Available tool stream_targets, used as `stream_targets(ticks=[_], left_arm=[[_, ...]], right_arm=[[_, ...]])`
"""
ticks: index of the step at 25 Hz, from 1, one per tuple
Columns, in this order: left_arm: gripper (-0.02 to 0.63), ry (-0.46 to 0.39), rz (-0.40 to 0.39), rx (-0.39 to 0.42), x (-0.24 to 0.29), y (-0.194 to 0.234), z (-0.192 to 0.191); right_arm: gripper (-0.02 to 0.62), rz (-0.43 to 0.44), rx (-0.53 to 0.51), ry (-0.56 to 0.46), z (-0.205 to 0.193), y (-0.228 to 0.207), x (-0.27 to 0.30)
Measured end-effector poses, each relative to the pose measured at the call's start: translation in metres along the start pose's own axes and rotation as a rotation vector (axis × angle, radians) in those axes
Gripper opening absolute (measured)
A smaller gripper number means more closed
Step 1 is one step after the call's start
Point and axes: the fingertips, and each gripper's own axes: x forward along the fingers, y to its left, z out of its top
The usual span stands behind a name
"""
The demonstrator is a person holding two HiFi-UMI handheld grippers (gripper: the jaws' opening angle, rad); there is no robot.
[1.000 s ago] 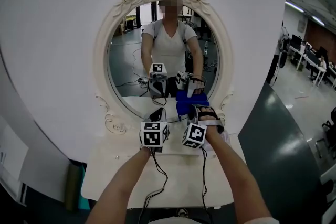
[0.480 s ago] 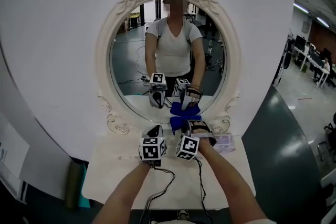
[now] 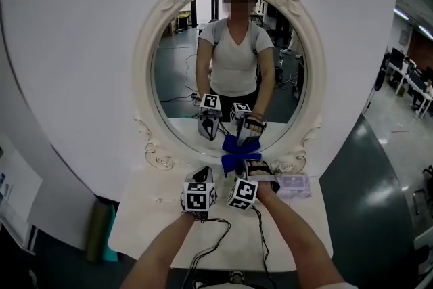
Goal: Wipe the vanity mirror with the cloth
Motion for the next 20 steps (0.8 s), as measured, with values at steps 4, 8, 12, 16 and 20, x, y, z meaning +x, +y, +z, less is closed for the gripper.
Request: stream_targets(ticks=[4, 8, 12, 16, 20], left_arm=[[0.005, -0.010, -0.008, -0.042, -0.008, 0.002, -0.003], [0.004, -0.052, -0.017, -0.093, -0.024, 0.006, 0.003], [0.005, -0.167, 0.034, -0.033, -0.060, 0.011, 0.038], [0.003, -0.250, -0.032, 0.020, -0.094, 0.000, 0.063], [0.003, -0.300, -0.100, 0.051, -0.129, -0.011, 0.073]], right_arm=[[0.066, -0.007, 0.005, -0.007, 0.001, -0.001, -0.004], [0.066, -0.010, 0.184, -0.057, 0.013, -0.013, -0.018], [0.066, 0.001, 0.432, -0.162, 0.036, -0.036, -0.045], [0.066, 0.016, 0.703, -0.236, 0.049, -0.048, -0.076], [0.066, 0.059, 1.034, -0.289, 0.049, -0.046, -0.102]])
